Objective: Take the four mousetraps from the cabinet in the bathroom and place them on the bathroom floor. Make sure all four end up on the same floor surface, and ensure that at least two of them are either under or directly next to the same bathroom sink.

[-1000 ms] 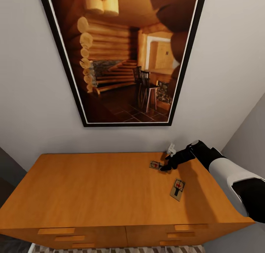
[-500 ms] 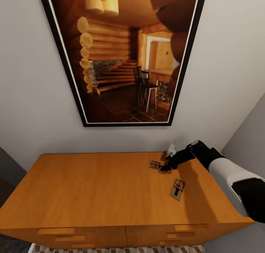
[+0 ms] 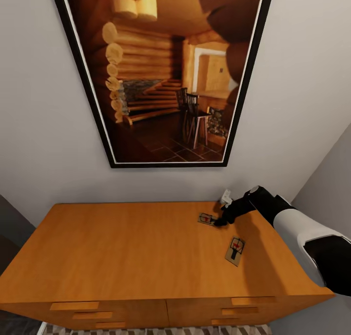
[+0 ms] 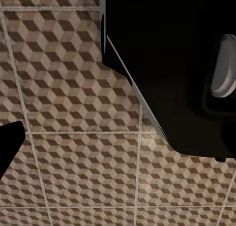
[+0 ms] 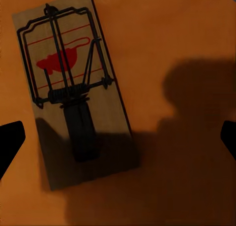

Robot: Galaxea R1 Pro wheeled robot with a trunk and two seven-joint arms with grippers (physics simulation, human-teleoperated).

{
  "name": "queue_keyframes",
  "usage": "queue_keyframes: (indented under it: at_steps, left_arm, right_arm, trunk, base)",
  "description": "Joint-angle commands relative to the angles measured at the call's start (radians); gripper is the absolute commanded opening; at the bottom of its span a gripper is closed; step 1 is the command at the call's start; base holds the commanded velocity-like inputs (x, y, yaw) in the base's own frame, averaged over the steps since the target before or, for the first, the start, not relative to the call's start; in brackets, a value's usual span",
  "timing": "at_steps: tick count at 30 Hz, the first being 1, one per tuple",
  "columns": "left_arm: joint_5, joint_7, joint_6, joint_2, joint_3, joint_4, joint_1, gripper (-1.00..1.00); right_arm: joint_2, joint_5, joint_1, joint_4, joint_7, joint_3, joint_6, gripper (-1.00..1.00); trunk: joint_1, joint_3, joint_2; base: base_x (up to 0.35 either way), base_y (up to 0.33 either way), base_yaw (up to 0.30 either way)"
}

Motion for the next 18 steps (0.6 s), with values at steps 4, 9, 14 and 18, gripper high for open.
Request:
queue_keyframes:
  at_steps: [4,9,14,18]
  left_arm:
    - [0.011,-0.008,-0.004,0.000,-0.004,0.002,-0.001,1.00]
    - [0.011,-0.008,-0.004,0.000,-0.004,0.002,-0.001,1.00]
    - [0.011,-0.008,-0.005,0.000,-0.004,0.002,-0.001,1.00]
    - [0.011,-0.008,-0.006,0.000,-0.004,0.002,-0.001,1.00]
  right_arm:
    - [0.003,0.005,0.000,-0.002,0.004,-0.003,0.009,1.00]
    - [0.006,0.006,0.000,-0.002,0.004,-0.003,0.009,1.00]
    - [0.006,0.006,0.000,-0.002,0.004,-0.003,0.009,1.00]
    - [0.006,0.006,0.000,-0.002,0.004,-0.003,0.009,1.00]
  trunk:
    - [0.001,-0.002,-0.002]
    - [0.001,-0.002,-0.002]
    - [0.001,-0.002,-0.002]
    - [0.001,-0.002,-0.002]
  base:
    - [0.000,0.000,0.000]
    - [0.000,0.000,0.000]
    - [0.000,0.000,0.000]
    - [0.000,0.119,0.000]
